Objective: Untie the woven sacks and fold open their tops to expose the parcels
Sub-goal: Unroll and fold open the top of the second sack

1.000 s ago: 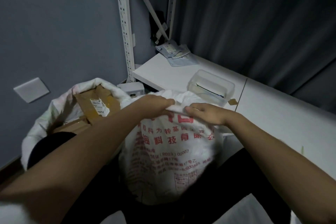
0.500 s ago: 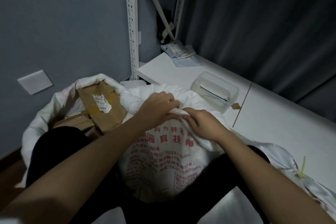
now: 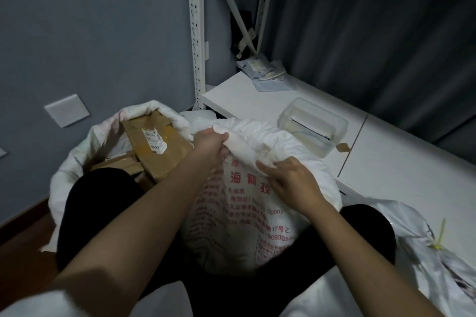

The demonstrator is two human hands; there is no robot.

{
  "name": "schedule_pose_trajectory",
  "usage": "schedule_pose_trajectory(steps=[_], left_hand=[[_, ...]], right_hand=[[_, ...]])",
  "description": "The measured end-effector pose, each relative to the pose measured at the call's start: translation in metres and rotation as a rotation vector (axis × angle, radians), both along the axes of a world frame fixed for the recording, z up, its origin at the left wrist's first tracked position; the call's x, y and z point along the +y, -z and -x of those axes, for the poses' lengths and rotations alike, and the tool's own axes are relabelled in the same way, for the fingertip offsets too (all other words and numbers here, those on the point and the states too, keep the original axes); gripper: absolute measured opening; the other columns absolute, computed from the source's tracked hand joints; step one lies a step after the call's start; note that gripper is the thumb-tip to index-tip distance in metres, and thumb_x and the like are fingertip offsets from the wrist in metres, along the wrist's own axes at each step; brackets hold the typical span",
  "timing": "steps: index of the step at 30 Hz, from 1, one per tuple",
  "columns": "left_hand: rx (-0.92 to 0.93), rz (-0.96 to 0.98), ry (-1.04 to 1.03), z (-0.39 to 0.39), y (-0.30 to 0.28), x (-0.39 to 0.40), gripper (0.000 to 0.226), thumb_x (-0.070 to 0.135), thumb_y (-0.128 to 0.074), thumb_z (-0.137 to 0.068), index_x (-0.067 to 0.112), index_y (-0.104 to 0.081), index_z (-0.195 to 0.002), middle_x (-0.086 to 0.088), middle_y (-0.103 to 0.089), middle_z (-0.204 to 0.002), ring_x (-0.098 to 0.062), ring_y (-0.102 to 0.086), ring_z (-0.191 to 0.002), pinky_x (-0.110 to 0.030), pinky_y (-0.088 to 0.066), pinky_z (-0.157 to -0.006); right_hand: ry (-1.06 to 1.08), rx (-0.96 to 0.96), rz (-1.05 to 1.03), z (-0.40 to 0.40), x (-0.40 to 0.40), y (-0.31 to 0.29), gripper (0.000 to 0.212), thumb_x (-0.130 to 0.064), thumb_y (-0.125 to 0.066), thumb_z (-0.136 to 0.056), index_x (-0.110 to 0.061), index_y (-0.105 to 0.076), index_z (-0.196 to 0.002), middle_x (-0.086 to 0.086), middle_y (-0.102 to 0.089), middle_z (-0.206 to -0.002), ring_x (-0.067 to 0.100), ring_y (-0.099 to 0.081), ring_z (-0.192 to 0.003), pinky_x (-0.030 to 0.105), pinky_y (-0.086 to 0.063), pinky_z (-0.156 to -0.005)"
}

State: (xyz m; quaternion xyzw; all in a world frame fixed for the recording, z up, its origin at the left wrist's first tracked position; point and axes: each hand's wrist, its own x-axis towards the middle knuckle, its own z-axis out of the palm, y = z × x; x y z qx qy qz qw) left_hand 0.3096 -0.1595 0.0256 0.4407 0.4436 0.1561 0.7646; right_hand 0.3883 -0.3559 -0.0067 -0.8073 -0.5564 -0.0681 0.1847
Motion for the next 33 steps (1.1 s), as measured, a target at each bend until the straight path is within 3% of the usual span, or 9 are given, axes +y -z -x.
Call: schedule_pose_trajectory(steps=[3,7,11,17,21,24,28,31,33], left_hand=[[-0.073,-0.056,-0.034,-0.001,-0.005,-0.007,0.044,-0.005,-0.058,-0.089,0.002,-0.047,-0.131,-0.02,-0.06,-0.11,-0.027,-0.063,-0.084,-0.03,-0.057,-0.057],[-0.167,0.018,0.004,0.008,-0.006,-0.018,0.045,-0.002,-0.057,-0.09,0.011,-0.044,-0.132,-0.017,-0.055,-0.117,-0.024,-0.063,-0.085,-0.024,-0.054,-0.049],[-0.078,-0.079,0.074,0.024,-0.001,-0.008,0.029,0.016,-0.053,-0.096,0.001,-0.05,-0.121,-0.008,-0.058,-0.087,-0.016,-0.058,-0.073,-0.027,-0.053,-0.062],[-0.043,-0.114,-0.008,0.027,0.0,0.003,0.032,0.015,-0.057,-0.094,0.001,-0.051,-0.122,-0.022,-0.062,-0.087,-0.022,-0.064,-0.065,-0.021,-0.048,-0.044],[-0.198,-0.114,0.084,0.034,0.001,-0.003,0.014,0.009,-0.058,-0.092,0.019,-0.057,-0.102,-0.014,-0.064,-0.098,-0.021,-0.063,-0.074,-0.023,-0.05,-0.052],[-0.127,-0.184,0.193,0.041,0.001,0.001,0.009,0.013,-0.053,-0.094,0.018,-0.061,-0.094,-0.012,-0.064,-0.099,-0.022,-0.063,-0.084,-0.029,-0.052,-0.068],[0.145,-0.178,0.232,0.041,-0.013,0.021,0.034,0.038,-0.047,-0.098,0.011,-0.053,-0.118,-0.015,-0.066,-0.11,-0.025,-0.066,-0.098,-0.038,-0.053,-0.091],[0.123,-0.092,0.07,0.033,-0.017,0.029,0.049,0.033,-0.051,-0.097,0.002,-0.042,-0.135,-0.02,-0.056,-0.126,-0.033,-0.058,-0.111,-0.043,-0.051,-0.093],[0.05,0.005,0.042,0.031,-0.018,0.03,0.049,0.026,-0.05,-0.098,0.003,-0.039,-0.139,-0.017,-0.05,-0.136,-0.034,-0.052,-0.12,-0.042,-0.048,-0.095]], right_hand=[[0.049,0.263,0.134,0.004,0.005,-0.026,0.033,-0.049,-0.068,-0.081,-0.034,-0.067,-0.11,-0.007,-0.047,-0.129,0.015,-0.039,-0.123,0.032,-0.038,-0.099],[0.276,0.717,-0.251,0.025,0.048,-0.034,0.039,-0.039,-0.074,-0.078,-0.026,-0.047,-0.104,-0.016,-0.053,-0.101,-0.001,-0.053,-0.088,0.021,-0.047,-0.074],[0.324,0.495,-0.543,0.033,0.066,-0.009,0.019,0.001,-0.068,-0.073,-0.014,-0.06,-0.08,-0.005,-0.057,-0.079,-0.001,-0.049,-0.073,0.01,-0.036,-0.066],[0.014,0.099,-0.323,0.04,0.064,0.005,0.009,-0.007,-0.071,-0.074,-0.008,-0.066,-0.081,0.005,-0.055,-0.086,0.021,-0.051,-0.08,0.027,-0.04,-0.07],[0.232,0.551,-0.367,0.044,0.068,-0.019,0.031,-0.041,-0.072,-0.078,-0.018,-0.06,-0.094,-0.005,-0.054,-0.1,0.012,-0.052,-0.091,0.023,-0.045,-0.076],[0.407,0.87,-0.449,0.052,0.088,-0.023,0.027,-0.026,-0.076,-0.079,-0.018,-0.057,-0.097,-0.011,-0.059,-0.089,0.002,-0.056,-0.077,0.007,-0.042,-0.062],[0.287,0.479,-0.529,0.062,0.101,-0.003,0.004,-0.008,-0.068,-0.078,-0.009,-0.064,-0.077,0.004,-0.059,-0.078,0.004,-0.049,-0.071,0.01,-0.037,-0.063],[0.012,0.143,-0.378,0.067,0.106,0.013,0.008,-0.007,-0.056,-0.078,-0.003,-0.063,-0.078,0.01,-0.054,-0.079,0.017,-0.049,-0.072,0.028,-0.044,-0.062],[-0.042,0.153,-0.281,0.062,0.104,0.015,0.006,-0.008,-0.061,-0.078,-0.006,-0.066,-0.081,0.007,-0.055,-0.082,0.021,-0.05,-0.076,0.036,-0.047,-0.064]])
